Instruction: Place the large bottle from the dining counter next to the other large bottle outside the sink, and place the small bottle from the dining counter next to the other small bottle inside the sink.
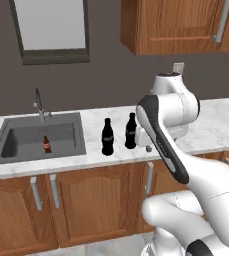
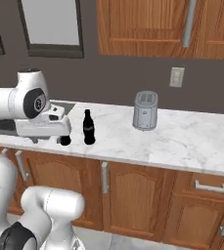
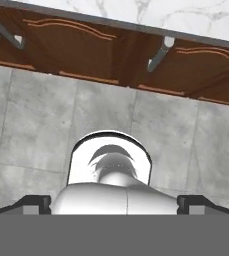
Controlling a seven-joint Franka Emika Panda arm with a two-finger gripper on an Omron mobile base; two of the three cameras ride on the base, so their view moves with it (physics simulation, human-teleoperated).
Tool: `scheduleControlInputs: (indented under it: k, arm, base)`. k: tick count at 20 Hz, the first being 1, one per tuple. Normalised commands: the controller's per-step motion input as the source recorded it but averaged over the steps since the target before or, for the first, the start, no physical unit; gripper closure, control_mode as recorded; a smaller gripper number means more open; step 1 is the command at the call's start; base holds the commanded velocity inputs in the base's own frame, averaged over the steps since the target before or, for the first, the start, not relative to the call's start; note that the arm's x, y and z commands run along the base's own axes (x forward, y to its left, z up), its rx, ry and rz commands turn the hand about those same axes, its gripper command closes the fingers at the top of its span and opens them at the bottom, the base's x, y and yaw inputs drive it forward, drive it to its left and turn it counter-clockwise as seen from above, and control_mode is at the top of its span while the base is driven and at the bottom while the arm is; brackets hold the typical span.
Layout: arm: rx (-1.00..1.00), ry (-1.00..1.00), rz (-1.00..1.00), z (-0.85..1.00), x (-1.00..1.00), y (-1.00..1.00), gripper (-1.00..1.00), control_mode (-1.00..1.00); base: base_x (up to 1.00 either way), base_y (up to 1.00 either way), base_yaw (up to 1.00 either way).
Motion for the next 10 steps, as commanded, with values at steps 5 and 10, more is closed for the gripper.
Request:
scheduleControlInputs:
  k: [5,10]
  arm:
    - [0.0,0.0,0.0,0.0,0.0,0.0,-1.0,1.0]
    - [0.0,0.0,0.0,0.0,0.0,0.0,-1.0,1.0]
  base:
    - [-0.1,0.29,0.85]
    - [0.0,0.23,0.94]
